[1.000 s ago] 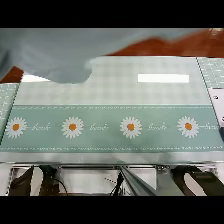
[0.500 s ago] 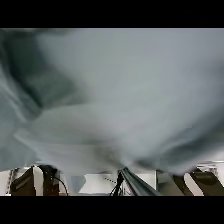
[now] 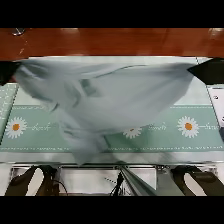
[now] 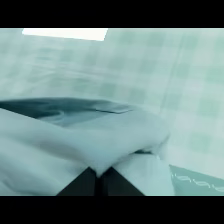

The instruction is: Fold the shirts.

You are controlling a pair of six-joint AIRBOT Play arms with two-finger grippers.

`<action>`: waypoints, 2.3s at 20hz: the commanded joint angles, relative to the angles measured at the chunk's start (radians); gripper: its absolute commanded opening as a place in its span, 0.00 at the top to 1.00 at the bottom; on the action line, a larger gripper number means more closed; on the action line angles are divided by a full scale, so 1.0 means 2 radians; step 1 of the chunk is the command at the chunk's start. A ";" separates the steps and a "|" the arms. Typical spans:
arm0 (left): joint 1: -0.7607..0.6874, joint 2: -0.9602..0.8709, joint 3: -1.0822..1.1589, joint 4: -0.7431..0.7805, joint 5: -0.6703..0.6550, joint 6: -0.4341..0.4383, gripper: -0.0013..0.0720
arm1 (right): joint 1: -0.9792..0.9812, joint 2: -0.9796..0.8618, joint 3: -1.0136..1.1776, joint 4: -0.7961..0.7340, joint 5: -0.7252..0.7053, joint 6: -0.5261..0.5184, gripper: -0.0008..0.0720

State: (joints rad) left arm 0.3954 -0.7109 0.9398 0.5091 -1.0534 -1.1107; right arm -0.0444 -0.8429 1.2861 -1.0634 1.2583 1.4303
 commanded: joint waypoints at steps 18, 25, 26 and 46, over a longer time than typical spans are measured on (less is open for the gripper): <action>-0.110 -0.369 0.151 -0.003 0.053 0.020 0.02 | -0.008 -0.527 0.244 0.187 -0.130 -0.033 0.12; 0.007 -0.330 0.111 0.198 -0.173 -0.084 0.02 | -0.088 -0.444 0.206 0.028 0.057 -0.045 0.13; 0.021 -0.305 0.075 0.211 -0.170 -0.082 0.02 | -0.102 -0.416 0.168 0.011 0.047 -0.044 0.13; -0.052 -0.263 -0.203 0.067 0.056 -0.053 0.83 | -0.201 -0.250 -0.221 0.127 -0.065 -0.093 0.13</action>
State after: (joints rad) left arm 0.3172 -1.2240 0.5339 0.6693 -0.9707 -1.2194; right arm -0.4500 -1.3239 0.8482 -0.8158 1.1080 1.2457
